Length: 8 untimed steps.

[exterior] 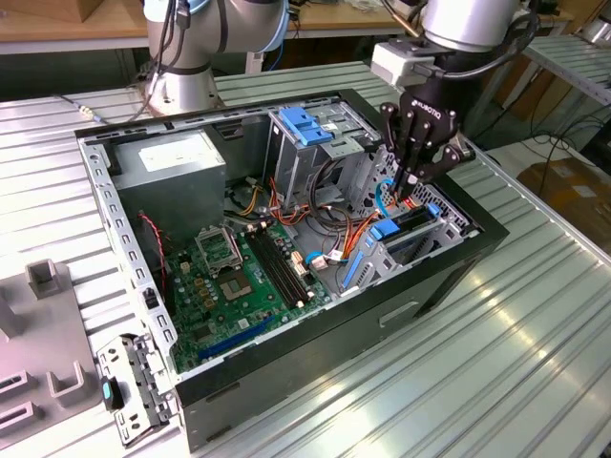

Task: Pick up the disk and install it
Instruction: 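Insert the second disk wire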

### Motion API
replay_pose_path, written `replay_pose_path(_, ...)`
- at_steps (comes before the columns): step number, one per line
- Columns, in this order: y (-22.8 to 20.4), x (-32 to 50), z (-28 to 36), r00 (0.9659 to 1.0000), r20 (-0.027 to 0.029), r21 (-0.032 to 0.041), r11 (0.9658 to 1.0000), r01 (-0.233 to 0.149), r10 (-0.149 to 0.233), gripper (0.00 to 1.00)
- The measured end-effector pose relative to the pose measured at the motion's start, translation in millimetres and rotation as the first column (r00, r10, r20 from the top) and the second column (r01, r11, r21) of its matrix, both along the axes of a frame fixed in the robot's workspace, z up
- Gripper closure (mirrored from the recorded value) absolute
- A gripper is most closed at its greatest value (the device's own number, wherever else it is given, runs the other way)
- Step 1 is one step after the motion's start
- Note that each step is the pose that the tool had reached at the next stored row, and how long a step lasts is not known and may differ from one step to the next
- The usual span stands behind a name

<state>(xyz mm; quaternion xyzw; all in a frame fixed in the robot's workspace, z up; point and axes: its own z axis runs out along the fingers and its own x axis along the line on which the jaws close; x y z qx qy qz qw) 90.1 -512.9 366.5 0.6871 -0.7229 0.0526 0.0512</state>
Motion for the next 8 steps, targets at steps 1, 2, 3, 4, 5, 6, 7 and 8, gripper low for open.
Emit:
replay_pose_path(1, -2.1, -0.1, -0.3, 1.0000, 0.0013, 0.0114, 0.9999, -0.001, 0.001, 0.84)
replay_pose_path(2, -3.7, -0.3, -0.5, 1.0000, 0.0020, 0.0188, 0.9998, -0.002, 0.002, 0.84)
replay_pose_path(3, -6.8, -0.5, -1.1, 1.0000, 0.0033, 0.0272, 0.9996, -0.003, 0.003, 0.84)
replay_pose_path(4, -10.1, -0.8, -1.5, 1.0000, 0.0044, 0.0328, 0.9995, -0.005, 0.005, 0.84)
replay_pose_path(5, -14.2, -1.1, -2.4, 1.0000, 0.0057, 0.0397, 0.9992, -0.008, 0.007, 0.84)
replay_pose_path(6, -17.6, -1.3, -3.1, 0.9999, 0.0071, 0.0455, 0.9989, -0.010, 0.010, 0.84)
replay_pose_path(7, -20.1, -1.5, -3.7, 0.9999, 0.0082, 0.0504, 0.9986, -0.013, 0.012, 0.84)
replay_pose_path(8, -21.6, -1.6, -4.1, 0.9999, 0.0091, 0.0544, 0.9984, -0.014, 0.014, 0.84)
